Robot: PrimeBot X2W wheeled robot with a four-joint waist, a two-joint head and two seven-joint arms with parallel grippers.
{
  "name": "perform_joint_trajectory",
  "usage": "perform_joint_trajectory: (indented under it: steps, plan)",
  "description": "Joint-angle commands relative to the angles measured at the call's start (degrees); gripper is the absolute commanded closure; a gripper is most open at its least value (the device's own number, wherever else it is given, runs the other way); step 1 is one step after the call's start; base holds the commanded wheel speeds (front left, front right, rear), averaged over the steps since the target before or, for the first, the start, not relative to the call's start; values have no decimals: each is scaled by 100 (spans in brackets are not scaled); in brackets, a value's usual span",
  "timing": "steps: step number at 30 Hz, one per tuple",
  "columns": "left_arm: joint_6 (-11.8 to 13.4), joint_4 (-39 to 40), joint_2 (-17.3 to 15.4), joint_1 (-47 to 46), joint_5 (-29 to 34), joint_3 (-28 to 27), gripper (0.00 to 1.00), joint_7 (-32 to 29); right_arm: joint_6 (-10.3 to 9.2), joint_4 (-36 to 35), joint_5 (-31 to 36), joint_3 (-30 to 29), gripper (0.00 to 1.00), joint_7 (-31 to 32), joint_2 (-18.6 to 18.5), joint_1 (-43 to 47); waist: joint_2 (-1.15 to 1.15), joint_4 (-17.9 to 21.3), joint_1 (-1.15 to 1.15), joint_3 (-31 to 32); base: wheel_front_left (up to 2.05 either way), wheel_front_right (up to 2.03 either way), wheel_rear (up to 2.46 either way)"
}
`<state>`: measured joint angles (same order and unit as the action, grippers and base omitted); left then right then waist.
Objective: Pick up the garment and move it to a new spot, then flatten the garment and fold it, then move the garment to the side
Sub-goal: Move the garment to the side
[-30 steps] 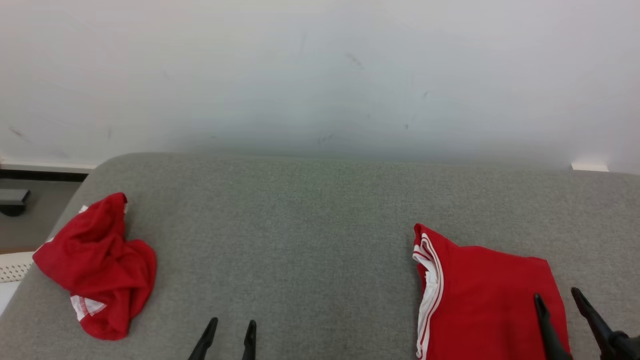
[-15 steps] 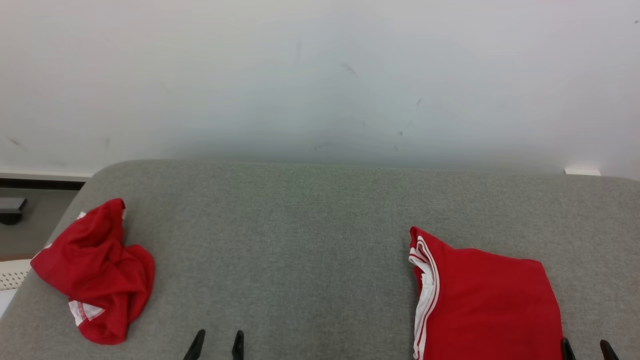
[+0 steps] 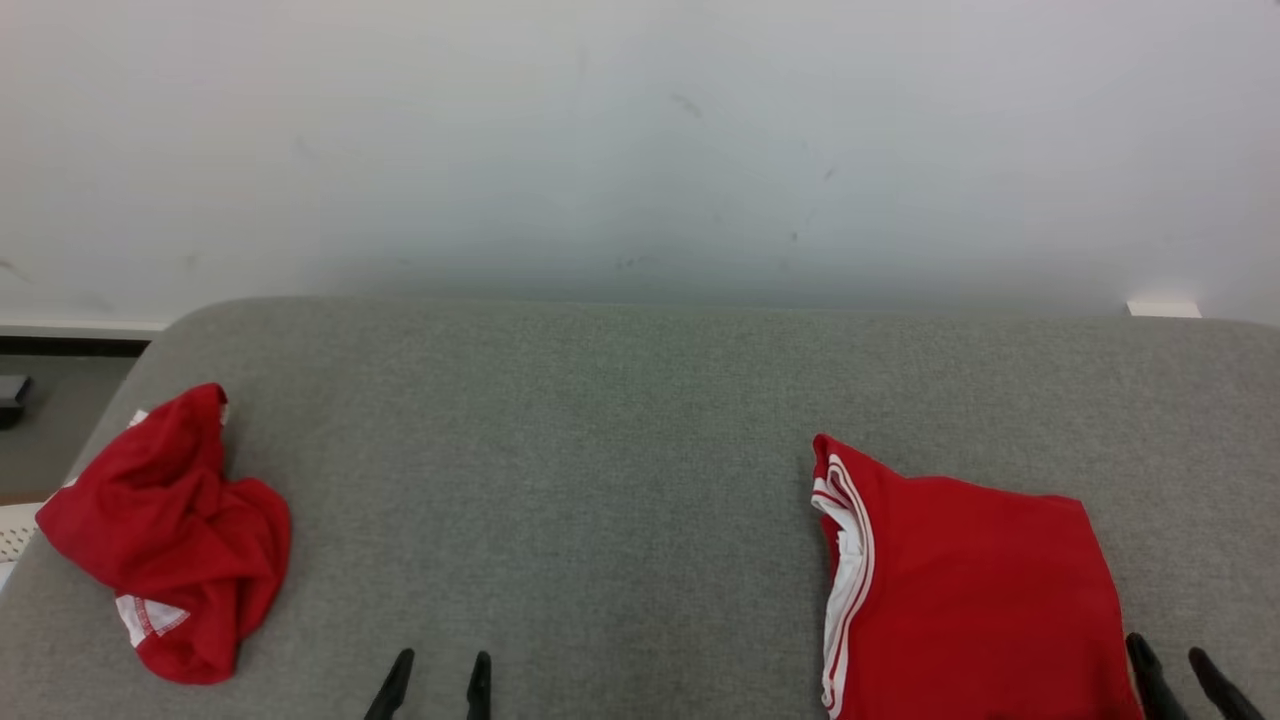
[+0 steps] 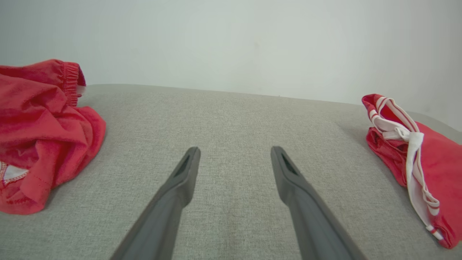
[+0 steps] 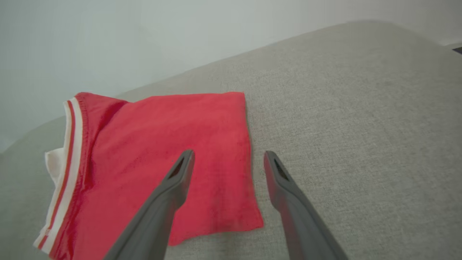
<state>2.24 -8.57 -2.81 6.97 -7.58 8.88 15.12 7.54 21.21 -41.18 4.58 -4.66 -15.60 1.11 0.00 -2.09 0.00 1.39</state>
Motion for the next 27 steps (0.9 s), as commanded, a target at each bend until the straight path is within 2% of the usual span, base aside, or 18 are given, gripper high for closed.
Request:
perform_joint_trajectory:
  steps: [1,3,6,10,16,20,21,22,23,27]
  plan:
    - [-21,-13,-19,-70,61,3,0,3,-11,22,-331,77,0,496,-290,-193,0,-16,0,-101,0,0,0]
    - [-35,-12,-19,-121,65,31,0,3,-11,53,-708,143,0,1139,-570,-470,0,-47,0,-219,0,0,0]
    - [-55,-21,-19,-241,54,111,0,3,-11,223,-890,248,0,1843,-883,-837,0,-147,0,-437,0,0,0]
    - [-31,-102,-20,-353,-46,131,0,3,-11,485,-871,536,0,2286,-1106,-1240,0,-290,0,-666,0,0,0]
    - [-72,-157,-20,-491,4,129,0,3,-12,979,-869,791,0,2329,-994,-1623,0,-458,0,-869,0,0,0]
    - [-75,-170,-21,-566,20,112,0,3,-9,1211,-1148,998,0,2263,-701,-1833,0,-530,0,-940,0,0,0]
    - [-76,-178,-20,-566,32,116,0,3,-4,1191,-1234,1086,13,2223,-632,-1872,0,-538,0,-944,0,0,0]
    - [-75,-184,-21,-570,38,122,0,3,-3,1150,-1314,1174,71,2168,-590,-1913,0,-539,0,-940,0,0,0]
    - [-67,-183,-20,-581,42,127,0,3,-1,1115,-1389,1227,100,2081,-583,-1959,0,-530,0,-941,0,0,0]
    - [-72,-131,-20,-630,41,167,0,3,-1,958,-1537,1568,100,1859,-741,-2178,0,-371,0,-970,0,0,0]
